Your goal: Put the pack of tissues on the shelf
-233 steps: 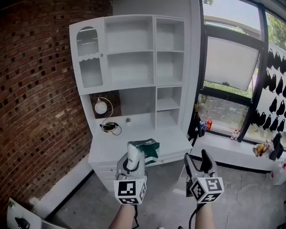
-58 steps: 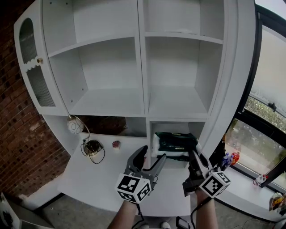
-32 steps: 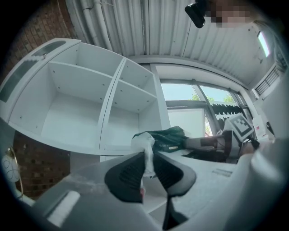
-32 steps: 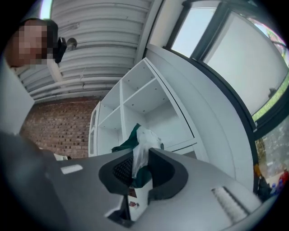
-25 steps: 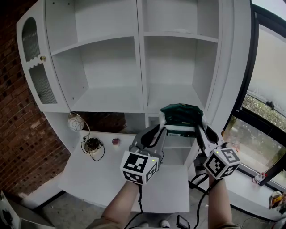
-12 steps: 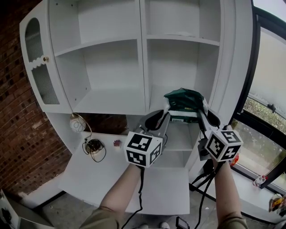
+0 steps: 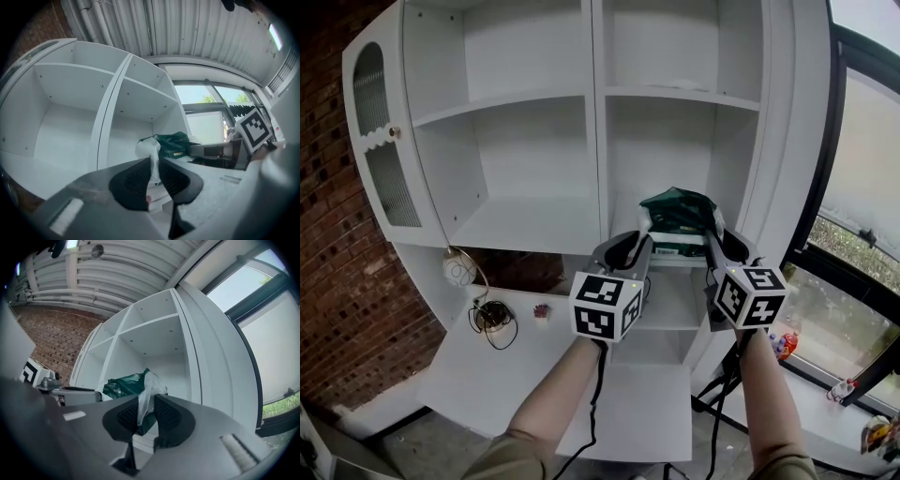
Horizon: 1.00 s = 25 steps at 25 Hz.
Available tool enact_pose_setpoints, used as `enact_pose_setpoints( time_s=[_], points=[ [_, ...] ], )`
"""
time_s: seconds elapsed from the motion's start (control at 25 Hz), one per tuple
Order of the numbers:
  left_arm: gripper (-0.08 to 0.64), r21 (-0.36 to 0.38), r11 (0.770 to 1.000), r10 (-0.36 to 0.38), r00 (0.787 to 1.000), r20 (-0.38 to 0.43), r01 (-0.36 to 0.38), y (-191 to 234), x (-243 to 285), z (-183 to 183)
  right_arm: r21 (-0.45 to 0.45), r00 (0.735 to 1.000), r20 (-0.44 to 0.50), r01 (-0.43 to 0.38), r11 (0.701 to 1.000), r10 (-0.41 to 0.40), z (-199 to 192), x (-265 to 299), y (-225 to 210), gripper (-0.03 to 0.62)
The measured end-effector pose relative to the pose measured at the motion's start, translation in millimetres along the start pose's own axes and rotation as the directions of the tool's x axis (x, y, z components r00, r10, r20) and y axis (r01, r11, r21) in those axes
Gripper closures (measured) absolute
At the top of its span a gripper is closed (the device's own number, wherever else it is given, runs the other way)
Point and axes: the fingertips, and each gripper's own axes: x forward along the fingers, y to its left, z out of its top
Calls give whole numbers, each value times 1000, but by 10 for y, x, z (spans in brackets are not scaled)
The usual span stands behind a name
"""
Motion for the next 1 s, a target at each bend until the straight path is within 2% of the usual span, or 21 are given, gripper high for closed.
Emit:
enact_pose_setpoints(
  time_s=[0.16, 0.48, 0.76, 1.0],
  points=[
    [491, 23, 1000, 20, 1000, -4, -20, 13, 82, 37, -17, 1000, -3, 29, 999, -29, 2, 59, -55, 538],
    [491, 49, 997, 59, 997, -51, -56, 126, 235, 14, -111, 992, -53, 111, 988, -117, -31, 238, -94, 538],
    [491, 82, 992, 106, 991, -83, -99, 216, 322, -27, -260, 975, -108, 161, 952, -194, -88, 385, -77, 538],
    [491, 104, 988, 131, 980, -147, -116, 265, 398, -110, -314, 959, -167, 167, 934, -228, -149, 498, -91, 538]
  ],
)
